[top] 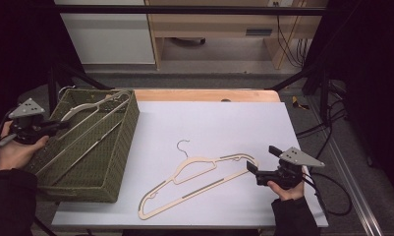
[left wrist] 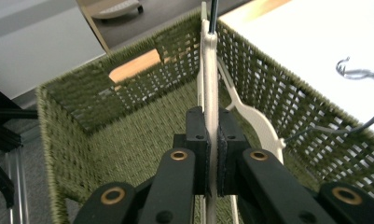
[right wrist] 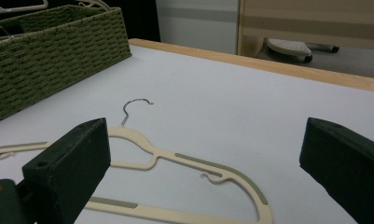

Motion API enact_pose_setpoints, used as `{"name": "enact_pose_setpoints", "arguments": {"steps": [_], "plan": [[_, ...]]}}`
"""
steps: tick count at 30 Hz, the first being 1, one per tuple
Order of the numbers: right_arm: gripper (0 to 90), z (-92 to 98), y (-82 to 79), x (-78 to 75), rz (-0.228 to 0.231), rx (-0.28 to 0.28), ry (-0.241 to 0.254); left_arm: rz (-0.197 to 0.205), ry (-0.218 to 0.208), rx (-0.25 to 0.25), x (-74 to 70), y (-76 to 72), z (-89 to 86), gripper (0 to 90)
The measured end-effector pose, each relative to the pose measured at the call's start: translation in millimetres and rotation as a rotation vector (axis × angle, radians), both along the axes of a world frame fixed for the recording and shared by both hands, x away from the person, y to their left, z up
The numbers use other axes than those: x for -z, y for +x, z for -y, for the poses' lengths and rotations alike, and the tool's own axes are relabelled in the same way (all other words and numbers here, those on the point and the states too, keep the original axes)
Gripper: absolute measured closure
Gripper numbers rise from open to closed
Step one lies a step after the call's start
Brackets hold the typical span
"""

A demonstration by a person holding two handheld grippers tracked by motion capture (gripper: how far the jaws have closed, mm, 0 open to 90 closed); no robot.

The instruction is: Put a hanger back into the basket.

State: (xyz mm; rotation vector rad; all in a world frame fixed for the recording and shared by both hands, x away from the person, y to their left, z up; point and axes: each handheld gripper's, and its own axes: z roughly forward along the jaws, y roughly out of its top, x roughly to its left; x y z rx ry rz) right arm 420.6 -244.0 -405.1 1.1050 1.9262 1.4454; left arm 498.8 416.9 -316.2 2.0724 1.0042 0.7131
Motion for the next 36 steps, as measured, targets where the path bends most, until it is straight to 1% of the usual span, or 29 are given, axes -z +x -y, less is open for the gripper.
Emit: {"name": "enact_pose_setpoints", "arguments": {"steps": [2,6,9,11,13,14,15,16,18,20,21,22,23,24,25,27,28,29,32,33,34,36], "plan": [[2.3,0.0,-0.2,0.2,-0.002,-0.003,-0.003,-0.009,0.009,-0.004,6.8,1.6,0.5,86.2],[2.2,-0.1,0.1,0.5,-0.001,-0.003,-0.005,-0.015,0.006,-0.017,23.2,3.4,-0.5,86.2],[2.3,-0.8,0.3,0.8,-0.003,-0.001,-0.003,-0.026,0.026,-0.03,36.6,4.6,-1.1,86.1],[2.3,-0.7,0.3,1.0,-0.002,-0.006,-0.005,-0.032,0.028,-0.035,42.4,5.1,-0.9,86.1],[2.3,-0.7,0.3,0.9,-0.002,-0.006,-0.005,-0.04,0.043,-0.042,48.2,5.8,0.2,86.1],[2.3,-0.8,0.4,1.0,-0.001,-0.004,-0.006,-0.047,0.053,-0.045,51.1,6.2,0.6,86.0],[2.3,-1.1,0.2,0.8,-0.003,-0.002,-0.003,-0.052,0.053,-0.048,54.2,6.5,0.9,86.0],[2.3,-1.0,0.1,0.8,-0.003,-0.003,-0.003,-0.068,0.052,-0.05,56.4,6.6,0.3,85.9],[2.3,-0.9,0.0,0.7,-0.002,-0.003,-0.003,-0.078,0.041,-0.06,61.0,6.4,-2.0,85.7],[2.3,-1.1,0.2,0.9,-0.002,-0.009,-0.001,-0.11,0.028,-0.065,64.7,6.4,-4.2,85.0],[2.3,-1.6,0.3,1.1,-0.006,-0.005,-0.002,-0.125,0.03,-0.068,66.4,6.6,-4.6,84.4],[2.3,-1.9,0.7,1.5,-0.004,-0.005,-0.005,-0.146,0.028,-0.073,67.9,6.8,-5.0,83.6],[2.3,-2.3,0.7,1.7,-0.004,-0.006,-0.005,-0.148,0.019,-0.073,67.7,6.1,-5.2,82.9],[2.3,-2.5,0.8,1.8,-0.006,-0.006,-0.006,-0.151,0.006,-0.084,67.4,5.7,-4.7,82.3],[2.3,-2.5,0.8,2.0,-0.005,-0.009,-0.007,-0.16,-0.002,-0.085,66.9,5.4,-4.1,81.6],[2.3,-3.0,0.8,2.1,-0.007,-0.006,-0.006,-0.178,-0.023,-0.077,66.0,4.2,-1.9,77.7],[2.3,-3.0,0.8,2.0,-0.006,-0.006,-0.007,-0.191,-0.025,-0.07,65.5,3.5,-0.5,75.6],[2.3,-2.8,0.5,1.8,-0.005,-0.009,-0.007,-0.195,-0.026,-0.064,65.2,2.4,1.4,74.1],[2.4,-2.9,0.3,1.2,-0.003,-0.007,-0.002,-0.196,-0.019,-0.054,63.5,-1.1,5.1,68.2],[2.4,-2.9,0.2,1.1,-0.003,-0.008,-0.002,-0.196,-0.034,-0.059,62.8,-2.4,5.9,64.7],[2.4,-3.0,0.2,1.1,-0.002,-0.008,-0.002,-0.19,-0.031,-0.053,61.4,-3.2,5.7,61.8],[2.4,-3.1,0.3,1.0,-0.002,-0.008,-0.002,-0.175,-0.042,-0.05,58.0,-5.9,6.2,56.7]]}}
